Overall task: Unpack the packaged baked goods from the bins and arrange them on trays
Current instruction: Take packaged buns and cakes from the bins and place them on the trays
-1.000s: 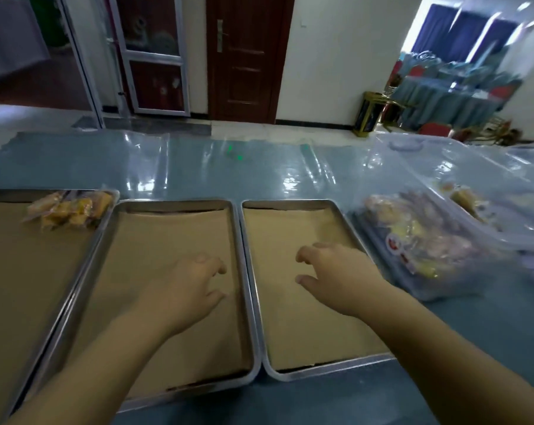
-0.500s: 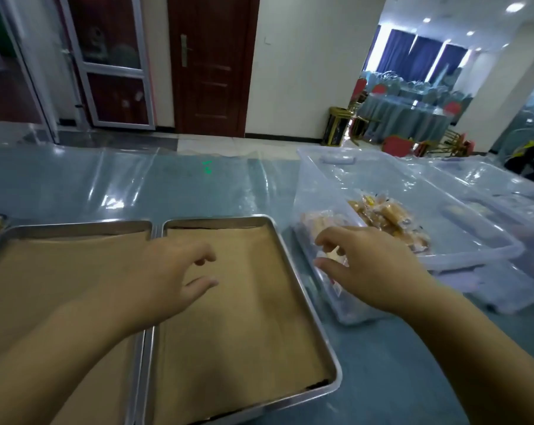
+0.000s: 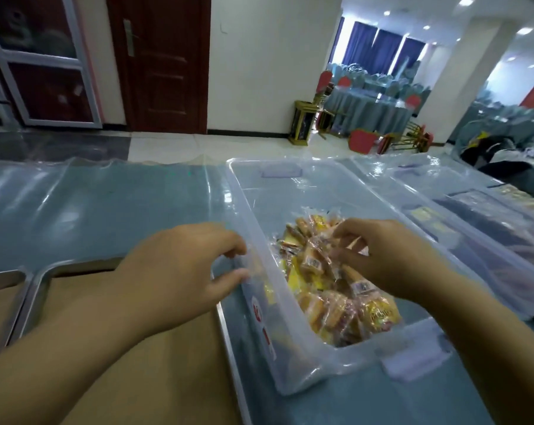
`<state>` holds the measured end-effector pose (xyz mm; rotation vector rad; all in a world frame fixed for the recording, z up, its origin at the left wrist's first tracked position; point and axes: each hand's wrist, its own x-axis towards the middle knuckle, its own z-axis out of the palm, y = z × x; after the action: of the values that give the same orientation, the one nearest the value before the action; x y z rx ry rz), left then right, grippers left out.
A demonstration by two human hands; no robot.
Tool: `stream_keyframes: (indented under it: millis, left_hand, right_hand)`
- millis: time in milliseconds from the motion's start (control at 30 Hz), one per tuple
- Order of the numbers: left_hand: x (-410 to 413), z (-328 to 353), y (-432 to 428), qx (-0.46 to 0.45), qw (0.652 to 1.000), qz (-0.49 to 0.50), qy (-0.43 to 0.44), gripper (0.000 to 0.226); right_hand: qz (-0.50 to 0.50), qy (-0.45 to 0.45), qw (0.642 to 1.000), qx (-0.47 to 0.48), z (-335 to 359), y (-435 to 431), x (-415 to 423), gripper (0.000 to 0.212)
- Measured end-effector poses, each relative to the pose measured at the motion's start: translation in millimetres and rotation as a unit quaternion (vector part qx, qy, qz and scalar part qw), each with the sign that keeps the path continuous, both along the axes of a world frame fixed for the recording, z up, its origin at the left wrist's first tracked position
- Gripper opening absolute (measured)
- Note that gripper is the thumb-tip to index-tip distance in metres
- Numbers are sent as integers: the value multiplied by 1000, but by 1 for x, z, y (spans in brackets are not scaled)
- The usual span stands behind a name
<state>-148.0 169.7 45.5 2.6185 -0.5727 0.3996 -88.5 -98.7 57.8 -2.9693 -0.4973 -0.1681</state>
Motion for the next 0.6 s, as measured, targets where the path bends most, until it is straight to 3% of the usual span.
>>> stream_keyframes:
  millis: [200, 333, 600]
  left_hand:
    - [52, 4, -61, 37, 999, -19, 7, 31]
    - [89, -5, -96, 129, 991, 7, 43, 29]
    - [173, -34, -132, 308, 930, 59, 190, 39]
  right_hand:
    - [5, 46, 998, -44, -10, -53, 70, 27]
    - [61, 82, 991, -90, -19, -72, 120, 37]
    - [171, 158, 956, -177, -45, -72, 193, 58]
